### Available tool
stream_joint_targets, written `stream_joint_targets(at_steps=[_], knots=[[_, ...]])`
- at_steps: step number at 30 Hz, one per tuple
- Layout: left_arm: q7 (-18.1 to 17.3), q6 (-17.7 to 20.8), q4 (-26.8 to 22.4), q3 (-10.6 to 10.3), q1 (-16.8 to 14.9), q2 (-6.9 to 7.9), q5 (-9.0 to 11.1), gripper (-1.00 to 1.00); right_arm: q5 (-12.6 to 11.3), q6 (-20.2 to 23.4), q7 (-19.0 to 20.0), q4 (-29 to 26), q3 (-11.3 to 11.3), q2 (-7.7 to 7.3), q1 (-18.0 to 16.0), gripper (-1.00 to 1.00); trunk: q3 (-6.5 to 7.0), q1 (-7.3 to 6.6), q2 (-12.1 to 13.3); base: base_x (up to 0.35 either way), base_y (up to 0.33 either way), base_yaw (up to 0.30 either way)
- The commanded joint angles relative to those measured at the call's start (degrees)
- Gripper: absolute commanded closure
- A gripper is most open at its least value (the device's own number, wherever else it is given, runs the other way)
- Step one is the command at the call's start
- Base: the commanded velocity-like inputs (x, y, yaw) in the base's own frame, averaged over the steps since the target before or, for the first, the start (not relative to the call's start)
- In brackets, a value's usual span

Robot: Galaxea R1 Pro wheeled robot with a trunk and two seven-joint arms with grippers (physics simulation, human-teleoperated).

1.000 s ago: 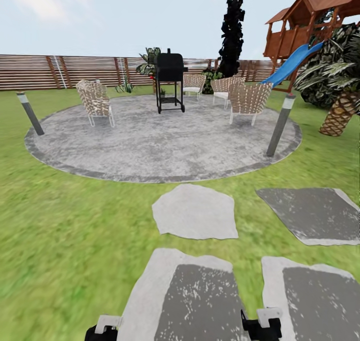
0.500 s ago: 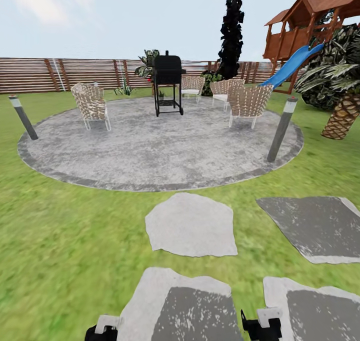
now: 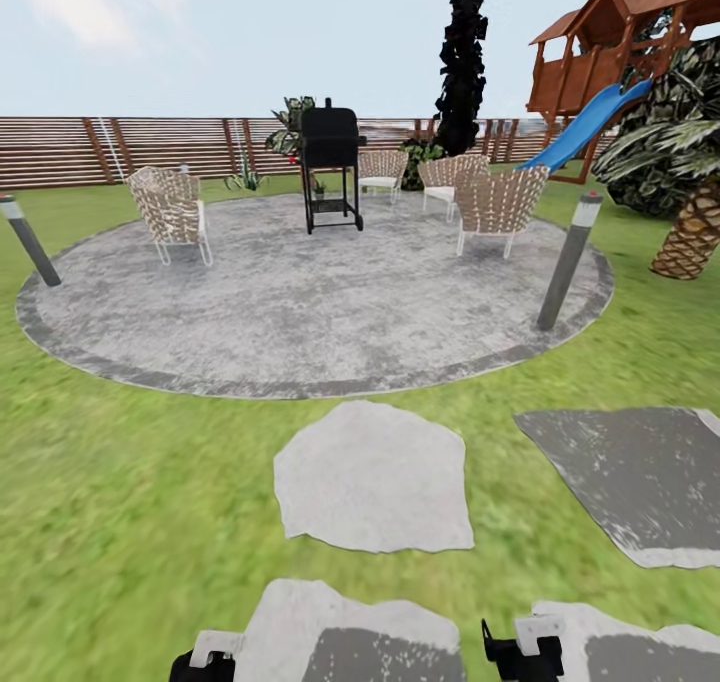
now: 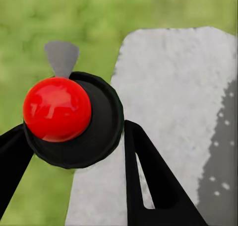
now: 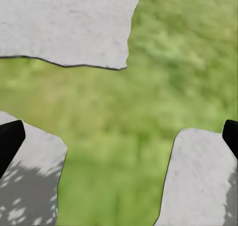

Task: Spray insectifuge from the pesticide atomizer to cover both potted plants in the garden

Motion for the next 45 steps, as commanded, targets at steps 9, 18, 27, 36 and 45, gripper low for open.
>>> stream_joint_targets(at_steps=[9, 18, 27, 36, 45], knots=[[-0.2, -0.2, 0.1, -0.4, 0.0, 0.03, 0.6, 1.0, 0.6, -0.1, -0.2, 0.1, -0.3, 0.02, 0.0, -1.0, -0.05, 0.02, 0.0, 0.323, -0.114, 0.0], [-0.2, -0.2, 0.1, -0.4, 0.0, 0.11, 0.7, 1.0, 0.6, -0.1, -0.2, 0.1, -0.3, 0.1, 0.0, -1.0, -0.05, 0.02, 0.0, 0.323, -0.114, 0.0], [-0.2, -0.2, 0.1, -0.4, 0.0, 0.11, 0.7, 1.0, 0.6, -0.1, -0.2, 0.1, -0.3, 0.1, 0.0, -1.0, 0.38, 0.02, 0.0, 0.323, -0.114, 0.0], [-0.2, -0.2, 0.1, -0.4, 0.0, 0.11, 0.7, 1.0, 0.6, -0.1, -0.2, 0.1, -0.3, 0.1, 0.0, -1.0, 0.58, 0.02, 0.0, 0.329, -0.061, 0.0], [-0.2, -0.2, 0.1, -0.4, 0.0, 0.11, 0.7, 1.0, 0.7, -0.1, -0.2, 0.1, -0.3, 0.18, 0.0, -1.0, 0.59, 0.02, 0.0, 0.337, -0.001, 0.0]])
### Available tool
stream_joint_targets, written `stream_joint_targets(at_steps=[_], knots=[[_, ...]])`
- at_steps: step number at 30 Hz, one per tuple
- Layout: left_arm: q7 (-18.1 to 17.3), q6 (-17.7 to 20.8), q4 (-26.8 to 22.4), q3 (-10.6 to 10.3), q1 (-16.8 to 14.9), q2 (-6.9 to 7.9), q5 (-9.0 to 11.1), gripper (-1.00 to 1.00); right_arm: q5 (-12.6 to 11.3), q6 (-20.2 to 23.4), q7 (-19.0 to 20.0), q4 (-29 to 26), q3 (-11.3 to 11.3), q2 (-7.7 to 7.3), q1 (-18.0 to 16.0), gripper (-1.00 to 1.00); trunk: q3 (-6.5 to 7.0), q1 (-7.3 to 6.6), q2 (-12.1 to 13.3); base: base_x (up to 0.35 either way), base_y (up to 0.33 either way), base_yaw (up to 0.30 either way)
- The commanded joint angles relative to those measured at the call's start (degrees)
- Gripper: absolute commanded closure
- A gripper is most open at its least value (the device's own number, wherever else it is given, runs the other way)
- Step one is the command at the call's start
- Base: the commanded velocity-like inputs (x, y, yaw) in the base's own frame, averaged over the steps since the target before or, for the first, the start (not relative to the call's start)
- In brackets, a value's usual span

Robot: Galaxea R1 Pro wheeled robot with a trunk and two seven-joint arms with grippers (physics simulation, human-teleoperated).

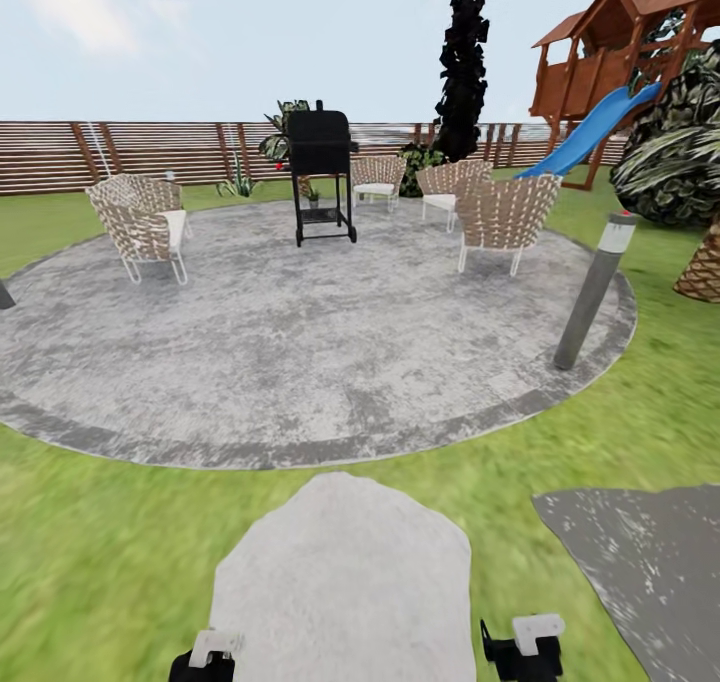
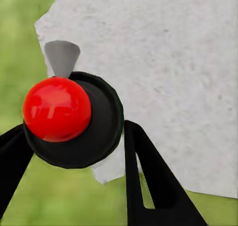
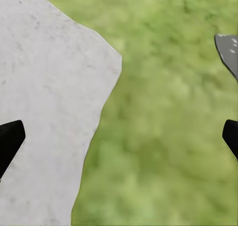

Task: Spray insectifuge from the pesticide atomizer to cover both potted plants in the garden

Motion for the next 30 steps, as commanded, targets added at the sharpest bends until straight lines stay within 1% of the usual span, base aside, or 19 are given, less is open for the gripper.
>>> stream_joint_targets(at_steps=[1, 11, 22, 30], knots=[[-0.2, -0.2, 0.0, -0.4, 0.0, 0.02, 0.6, 1.0, 0.6, -0.2, -0.3, 0.1, -0.3, 0.02, -0.1, -1.0, -0.05, 0.02, 0.0, 0.337, 0.0, 0.0], [-0.2, -0.2, 0.0, -0.4, 0.0, 0.01, 0.6, 1.0, 0.7, -0.2, -0.3, 0.1, -0.3, 0.08, -0.1, -1.0, -0.05, 0.02, 0.0, 0.337, 0.0, 0.011], [-0.2, -0.2, 0.0, -0.4, 0.0, 0.01, 0.6, 1.0, 0.7, -0.2, -0.3, 0.1, -0.3, 0.11, -0.1, -1.0, -0.05, 0.02, 0.0, 0.337, 0.0, 0.197], [-0.2, -0.2, 0.0, -0.4, 0.0, 0.02, 0.6, 1.0, 0.7, -0.2, -0.3, 0.2, -0.3, 0.07, 0.0, -1.0, -0.05, 0.02, 0.0, 0.337, 0.0, 0.02]])
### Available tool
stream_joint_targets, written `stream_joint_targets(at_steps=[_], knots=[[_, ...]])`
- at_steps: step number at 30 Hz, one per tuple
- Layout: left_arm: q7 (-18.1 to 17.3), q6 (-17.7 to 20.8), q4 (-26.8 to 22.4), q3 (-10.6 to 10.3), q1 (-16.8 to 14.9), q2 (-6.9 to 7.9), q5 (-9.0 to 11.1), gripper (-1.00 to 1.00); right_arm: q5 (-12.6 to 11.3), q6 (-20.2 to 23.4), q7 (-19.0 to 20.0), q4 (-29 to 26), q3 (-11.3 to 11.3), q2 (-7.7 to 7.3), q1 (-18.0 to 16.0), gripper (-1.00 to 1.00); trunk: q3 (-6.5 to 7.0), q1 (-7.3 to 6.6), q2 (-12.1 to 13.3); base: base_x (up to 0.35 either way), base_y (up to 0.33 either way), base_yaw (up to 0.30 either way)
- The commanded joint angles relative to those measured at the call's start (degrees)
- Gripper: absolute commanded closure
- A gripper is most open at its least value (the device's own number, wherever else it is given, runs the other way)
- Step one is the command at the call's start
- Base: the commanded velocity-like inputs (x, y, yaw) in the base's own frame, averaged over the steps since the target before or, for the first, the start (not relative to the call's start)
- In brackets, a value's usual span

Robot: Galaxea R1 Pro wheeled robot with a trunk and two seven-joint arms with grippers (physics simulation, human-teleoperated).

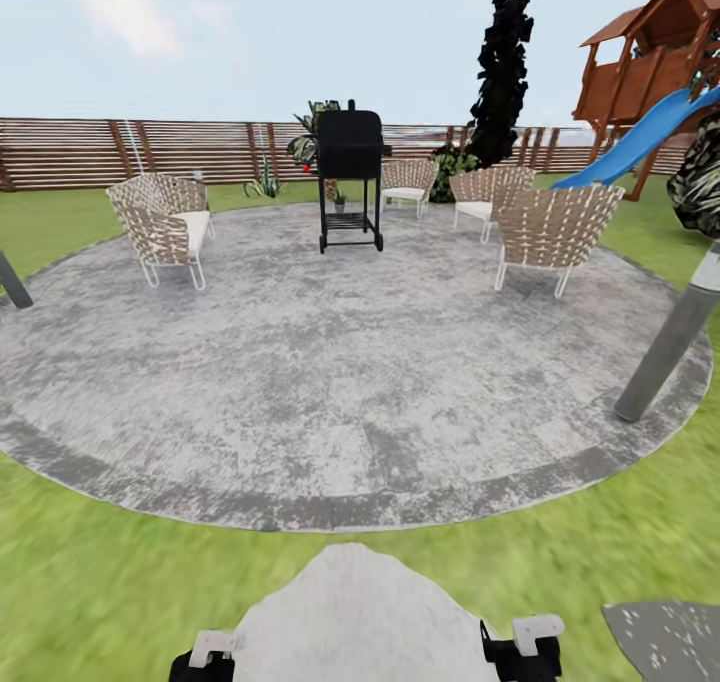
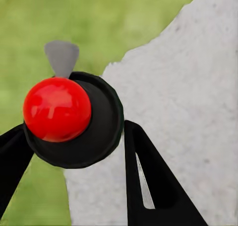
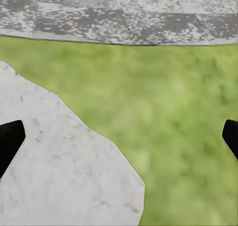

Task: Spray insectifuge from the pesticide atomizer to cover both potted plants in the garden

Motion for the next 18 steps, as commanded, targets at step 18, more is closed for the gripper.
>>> stream_joint_targets(at_steps=[18], knots=[[-0.2, -0.2, 0.0, -0.4, 0.0, -0.04, 0.6, 1.0, 0.6, -0.2, -0.3, 0.1, -0.3, 0.05, 0.0, -1.0, -0.05, 0.02, 0.0, 0.337, 0.0, 0.0]])
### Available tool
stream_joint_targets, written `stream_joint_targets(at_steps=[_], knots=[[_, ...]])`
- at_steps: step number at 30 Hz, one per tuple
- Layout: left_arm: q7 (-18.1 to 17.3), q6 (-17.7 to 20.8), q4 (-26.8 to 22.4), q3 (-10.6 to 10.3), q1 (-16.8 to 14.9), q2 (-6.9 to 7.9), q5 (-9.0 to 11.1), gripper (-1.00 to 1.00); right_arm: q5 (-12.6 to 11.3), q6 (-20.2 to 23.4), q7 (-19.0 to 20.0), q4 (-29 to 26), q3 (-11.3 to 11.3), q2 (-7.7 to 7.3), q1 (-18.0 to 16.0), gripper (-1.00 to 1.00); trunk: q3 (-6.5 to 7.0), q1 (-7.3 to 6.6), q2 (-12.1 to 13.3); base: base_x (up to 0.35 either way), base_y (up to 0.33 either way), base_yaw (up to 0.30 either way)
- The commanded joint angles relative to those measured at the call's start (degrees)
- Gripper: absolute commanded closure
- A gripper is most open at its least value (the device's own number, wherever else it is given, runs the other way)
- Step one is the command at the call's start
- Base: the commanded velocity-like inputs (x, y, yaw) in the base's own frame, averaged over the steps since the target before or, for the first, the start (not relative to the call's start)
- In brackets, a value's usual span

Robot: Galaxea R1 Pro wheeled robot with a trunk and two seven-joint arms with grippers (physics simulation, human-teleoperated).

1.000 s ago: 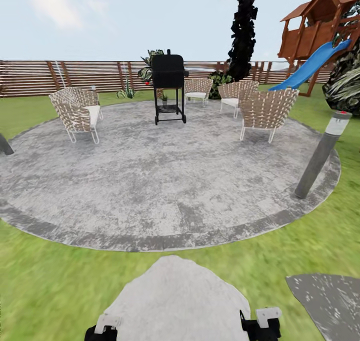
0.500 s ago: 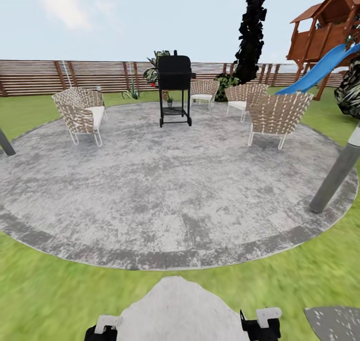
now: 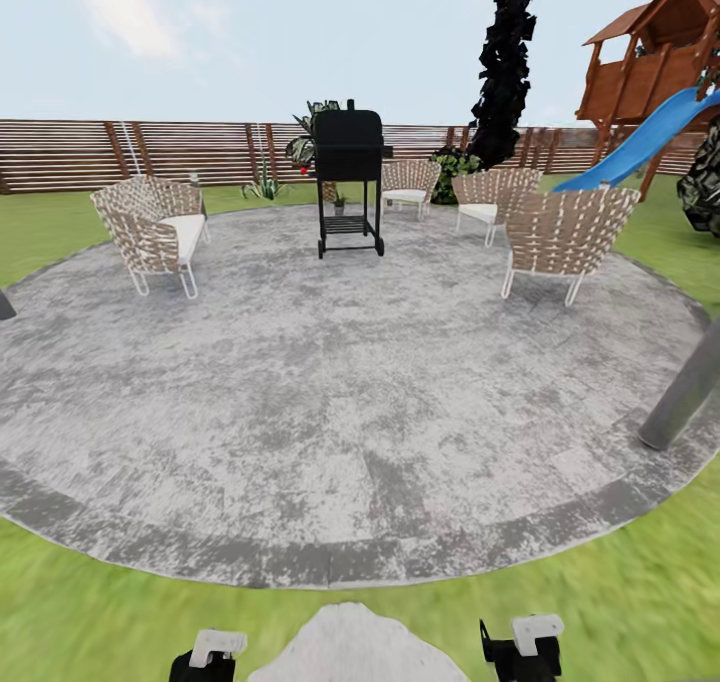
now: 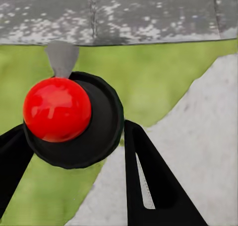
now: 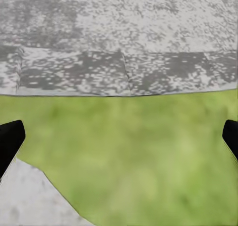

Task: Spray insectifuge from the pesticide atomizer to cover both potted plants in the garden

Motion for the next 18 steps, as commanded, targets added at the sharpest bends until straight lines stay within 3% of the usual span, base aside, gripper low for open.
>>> stream_joint_targets(at_steps=[1, 9, 18], knots=[[-0.2, -0.2, 0.0, -0.4, 0.0, 0.0, 0.6, 1.0, 0.6, -0.2, -0.3, 0.1, -0.3, 0.01, -0.1, -1.0, -0.05, 0.02, 0.0, 0.337, 0.0, 0.0], [-0.2, -0.2, 0.0, -0.4, 0.0, 0.03, 0.6, 1.0, 0.6, -0.2, -0.3, 0.1, -0.3, 0.01, 0.0, -1.0, -0.05, 0.02, 0.0, 0.337, 0.0, 0.024], [-0.2, -0.2, 0.0, -0.4, 0.0, 0.07, 0.6, 1.0, 0.6, -0.2, -0.3, 0.1, -0.3, 0.01, 0.0, -1.0, -0.05, 0.02, 0.0, 0.337, 0.0, 0.245]])
